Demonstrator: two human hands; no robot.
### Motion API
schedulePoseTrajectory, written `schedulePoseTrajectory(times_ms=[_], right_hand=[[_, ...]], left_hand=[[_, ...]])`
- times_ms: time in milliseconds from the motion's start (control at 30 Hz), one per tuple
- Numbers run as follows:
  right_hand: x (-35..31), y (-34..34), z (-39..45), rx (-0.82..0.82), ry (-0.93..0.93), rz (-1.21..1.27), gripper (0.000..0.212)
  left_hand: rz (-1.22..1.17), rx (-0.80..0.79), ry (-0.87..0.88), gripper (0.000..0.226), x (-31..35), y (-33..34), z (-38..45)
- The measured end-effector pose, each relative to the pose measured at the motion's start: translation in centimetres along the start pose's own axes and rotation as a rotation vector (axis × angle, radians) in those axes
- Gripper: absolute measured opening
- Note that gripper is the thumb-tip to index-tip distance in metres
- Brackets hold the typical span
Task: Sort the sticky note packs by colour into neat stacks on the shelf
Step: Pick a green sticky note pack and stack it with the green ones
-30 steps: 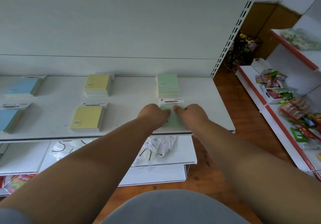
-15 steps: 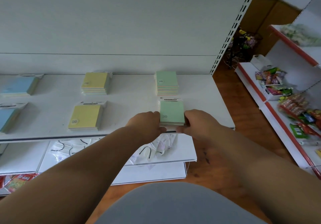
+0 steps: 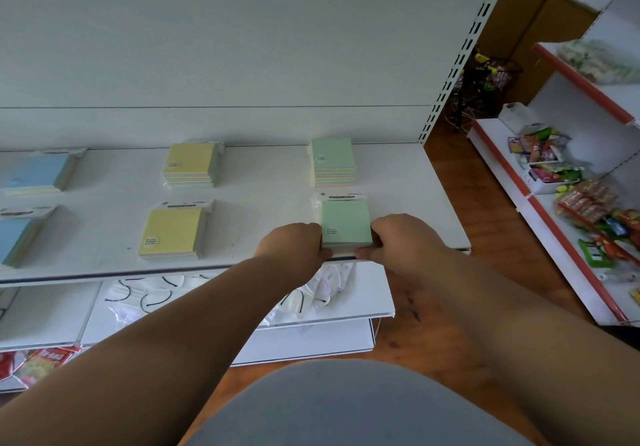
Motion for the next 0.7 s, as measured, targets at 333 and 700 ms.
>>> schedulePoseTrajectory(times_ms=[333, 700], right_hand=[[0.3, -0.6, -0.9, -0.02, -0.08, 0.093, 0.033], [0.3, -1.0, -0.5, -0.062, -0.102, 0.177, 0.034]], left_hand=[[0.033, 0.023, 0.023, 0.026, -0.2, 0.2, -0.3], [0.063, 0.031, 0.064, 0.028, -0.3, 0.3, -0.5]])
Point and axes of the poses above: each hand's wrist, its own z-axis towards the middle knuckle, its own y-axis out of the palm, x = y × z, the point moved 2 cm from there along z, towards the middle knuckle, and after that the axes turned 11 degrees about z, right-handed, at the moved point
